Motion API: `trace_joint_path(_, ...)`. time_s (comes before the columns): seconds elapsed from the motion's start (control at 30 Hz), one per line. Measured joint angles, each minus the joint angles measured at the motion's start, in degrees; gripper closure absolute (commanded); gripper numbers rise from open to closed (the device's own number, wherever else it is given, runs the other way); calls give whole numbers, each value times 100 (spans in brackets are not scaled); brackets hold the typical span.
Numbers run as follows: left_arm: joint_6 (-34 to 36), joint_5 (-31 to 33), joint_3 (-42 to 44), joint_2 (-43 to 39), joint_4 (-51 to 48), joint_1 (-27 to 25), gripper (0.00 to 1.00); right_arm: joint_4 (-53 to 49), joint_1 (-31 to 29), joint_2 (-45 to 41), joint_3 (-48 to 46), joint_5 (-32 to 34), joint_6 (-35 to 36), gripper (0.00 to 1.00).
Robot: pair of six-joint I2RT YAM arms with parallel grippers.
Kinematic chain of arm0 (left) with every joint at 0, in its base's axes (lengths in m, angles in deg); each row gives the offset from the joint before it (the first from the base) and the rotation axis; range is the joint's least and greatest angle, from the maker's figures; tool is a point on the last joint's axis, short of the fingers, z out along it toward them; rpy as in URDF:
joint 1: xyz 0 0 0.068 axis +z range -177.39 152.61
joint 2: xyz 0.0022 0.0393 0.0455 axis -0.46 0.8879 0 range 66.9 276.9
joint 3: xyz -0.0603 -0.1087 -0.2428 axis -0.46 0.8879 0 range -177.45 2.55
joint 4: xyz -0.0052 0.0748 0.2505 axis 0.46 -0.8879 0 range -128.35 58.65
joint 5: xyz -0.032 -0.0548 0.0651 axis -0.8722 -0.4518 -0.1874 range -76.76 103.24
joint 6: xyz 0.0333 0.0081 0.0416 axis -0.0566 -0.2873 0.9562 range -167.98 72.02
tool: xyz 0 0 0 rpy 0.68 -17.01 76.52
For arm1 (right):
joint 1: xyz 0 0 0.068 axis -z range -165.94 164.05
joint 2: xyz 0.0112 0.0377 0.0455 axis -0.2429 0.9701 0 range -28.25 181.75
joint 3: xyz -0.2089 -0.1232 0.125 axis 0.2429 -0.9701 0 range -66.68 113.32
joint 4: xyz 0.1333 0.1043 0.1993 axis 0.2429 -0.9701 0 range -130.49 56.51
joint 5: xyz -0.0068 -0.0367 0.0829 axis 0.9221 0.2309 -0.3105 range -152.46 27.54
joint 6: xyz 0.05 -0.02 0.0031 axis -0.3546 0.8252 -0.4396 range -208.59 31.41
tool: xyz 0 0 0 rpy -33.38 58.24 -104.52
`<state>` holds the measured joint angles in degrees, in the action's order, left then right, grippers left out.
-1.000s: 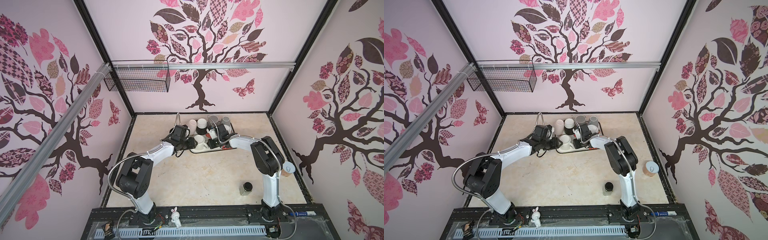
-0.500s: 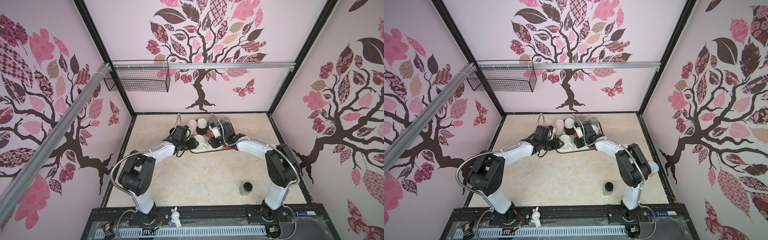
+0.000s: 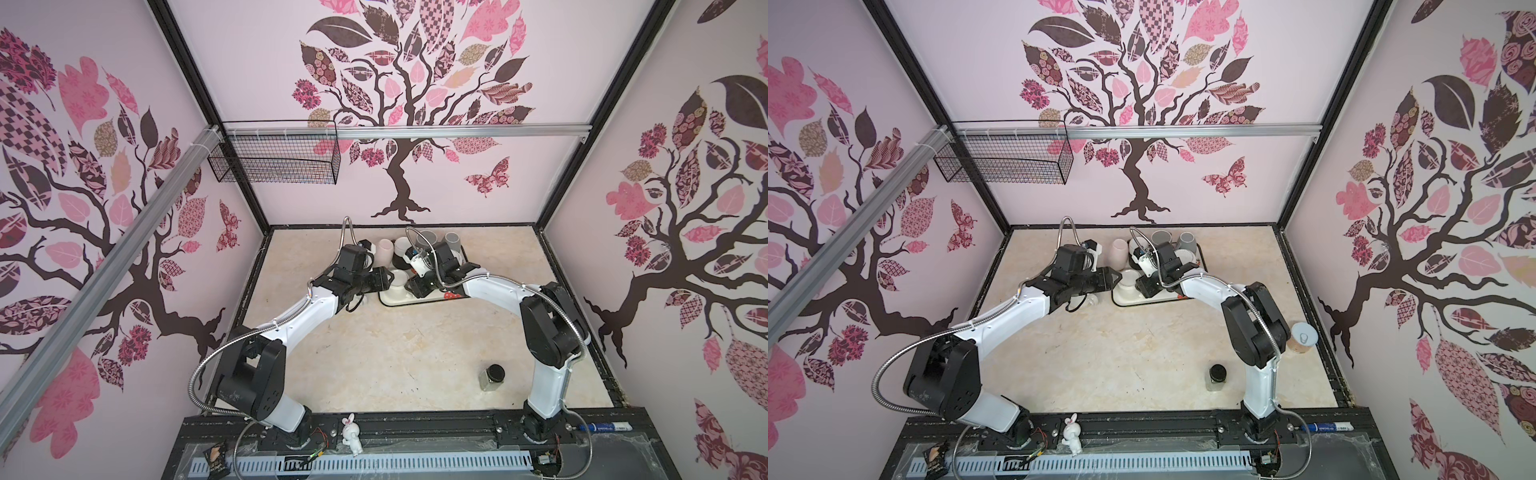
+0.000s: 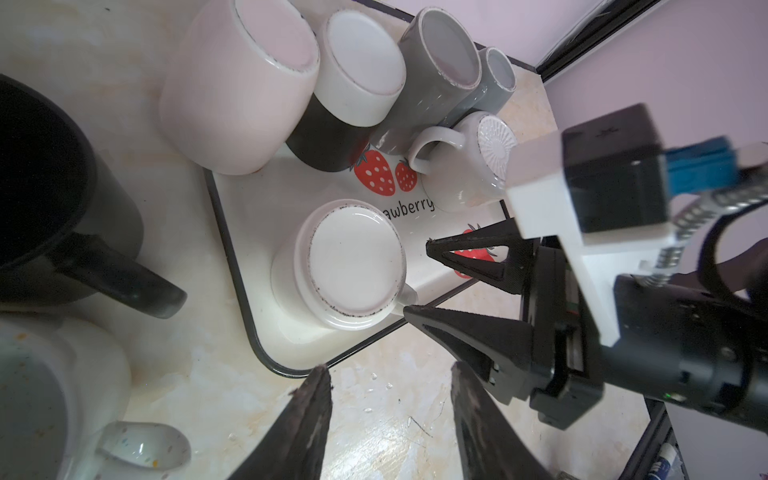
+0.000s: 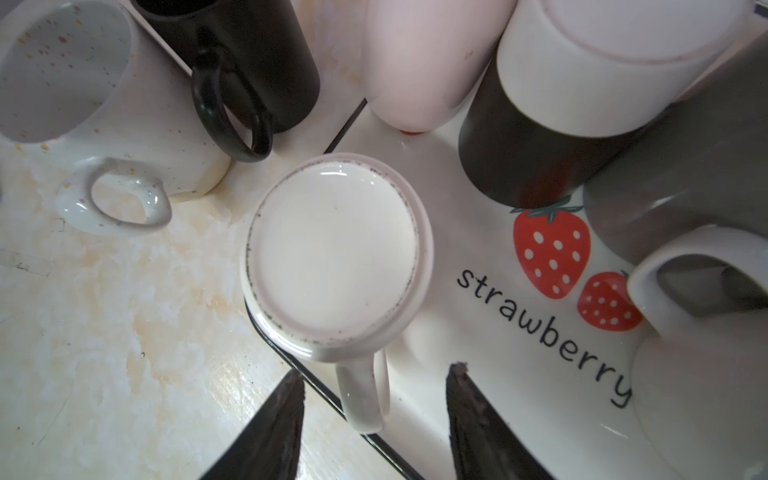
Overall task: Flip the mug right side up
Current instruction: 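Close the right gripper on the white mug's handle while the left gripper steadies it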
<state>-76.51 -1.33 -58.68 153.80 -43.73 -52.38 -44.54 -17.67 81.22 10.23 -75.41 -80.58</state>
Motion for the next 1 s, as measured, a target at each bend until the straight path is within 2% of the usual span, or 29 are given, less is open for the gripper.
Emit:
trace_joint_path(0.3, 74, 225, 28, -98, -188, 26, 50, -367, -118, 380, 354, 125, 192, 45)
trace_joint_path(0.37, 96, 251, 31, -103, -232, 33, 50, -439, -140, 428, 400, 157, 234, 51)
trace_joint_path(0.53, 155, 302, 63, -186, -304, 33, 50, -529, -177, 459, 459, 317, 308, 75)
trace_joint_path(0.8, 186, 374, 133, -363, -363, 48, 49, -568, -199, 459, 481, 726, 400, 98)
trace_joint_path(1.0, 225, 396, 136, -535, -424, 63, 49, -564, -201, 448, 481, 898, 385, 100)
